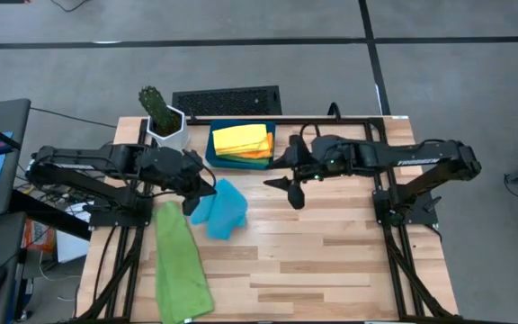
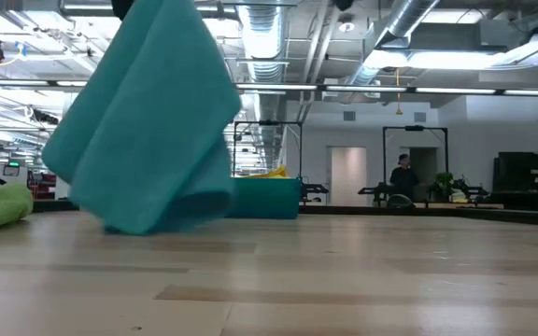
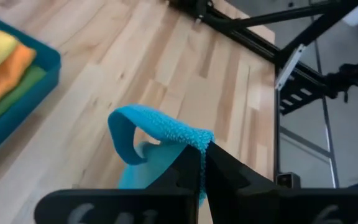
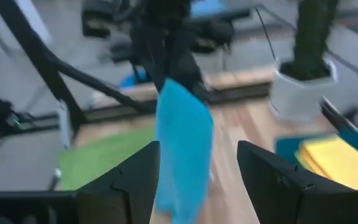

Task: Fold microfiber towels
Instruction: Fold the blue towel

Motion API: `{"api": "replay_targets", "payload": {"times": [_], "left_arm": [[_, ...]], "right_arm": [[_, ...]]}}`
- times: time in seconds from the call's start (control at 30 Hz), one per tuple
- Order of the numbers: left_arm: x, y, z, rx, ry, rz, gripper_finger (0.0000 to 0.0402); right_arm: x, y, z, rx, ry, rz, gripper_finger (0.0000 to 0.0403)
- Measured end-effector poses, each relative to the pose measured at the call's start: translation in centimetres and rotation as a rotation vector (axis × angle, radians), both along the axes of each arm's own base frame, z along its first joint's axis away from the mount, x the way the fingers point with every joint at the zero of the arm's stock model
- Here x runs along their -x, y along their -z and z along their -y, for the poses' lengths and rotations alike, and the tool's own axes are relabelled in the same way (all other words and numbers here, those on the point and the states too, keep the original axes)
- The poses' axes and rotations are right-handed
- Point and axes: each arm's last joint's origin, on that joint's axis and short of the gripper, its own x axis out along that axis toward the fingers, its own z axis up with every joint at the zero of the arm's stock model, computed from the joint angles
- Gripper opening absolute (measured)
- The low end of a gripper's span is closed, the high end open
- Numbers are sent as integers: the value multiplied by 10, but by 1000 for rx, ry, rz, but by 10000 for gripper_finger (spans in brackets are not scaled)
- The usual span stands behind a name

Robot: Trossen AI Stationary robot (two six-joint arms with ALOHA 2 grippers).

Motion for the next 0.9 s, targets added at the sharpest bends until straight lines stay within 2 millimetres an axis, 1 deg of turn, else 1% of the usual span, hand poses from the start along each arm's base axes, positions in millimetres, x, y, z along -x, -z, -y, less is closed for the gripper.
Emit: {"api": "replay_targets", "payload": {"times": [0.03, 0.1, 0.17, 0.23, 0.3, 0.33, 0.4, 0.47, 0.53, 0.6, 0.67, 0.77, 0.9], "left_arm": [[-1, -1, 2, 0, 11, 3, 4], [-1, -1, 5, -7, 14, -2, 4], [-3, -3, 6, -13, -19, 8, 4], [-3, -2, 6, -26, -55, 5, 4], [-3, -2, 5, -43, -95, 10, 4], [-2, -3, 4, -48, -119, 12, 4], [-3, -2, 3, -57, -164, 14, 4], [-2, -3, 2, -60, -185, 17, 4], [-3, -3, 2, -62, -188, 18, 4], [-3, -3, 2, -60, -189, 23, 4], [-3, -3, 2, -60, -189, 24, 4], [-4, -4, 2, -57, -189, 33, 4], [-4, -5, 2, -56, -190, 43, 4]], "right_arm": [[-2, 3, 0, -5, -12, 19, 238], [-9, 12, 1, -31, -19, 2, 238], [-10, 27, 3, -77, 1, -104, 238], [-17, 34, 2, -119, 22, -142, 238], [-14, 47, 3, -144, 44, -248, 238], [-16, 52, 1, -150, 46, -277, 238], [-25, 60, -5, -160, 35, -267, 238], [-26, 79, -8, -174, 32, -310, 238], [-36, 98, -11, -236, 23, -274, 238], [-35, 124, -8, -307, 21, -311, 238], [-43, 143, -5, -377, 14, -243, 238], [-48, 174, 0, -454, 41, -214, 238], [-63, 204, 2, -478, 49, -182, 238]]}}
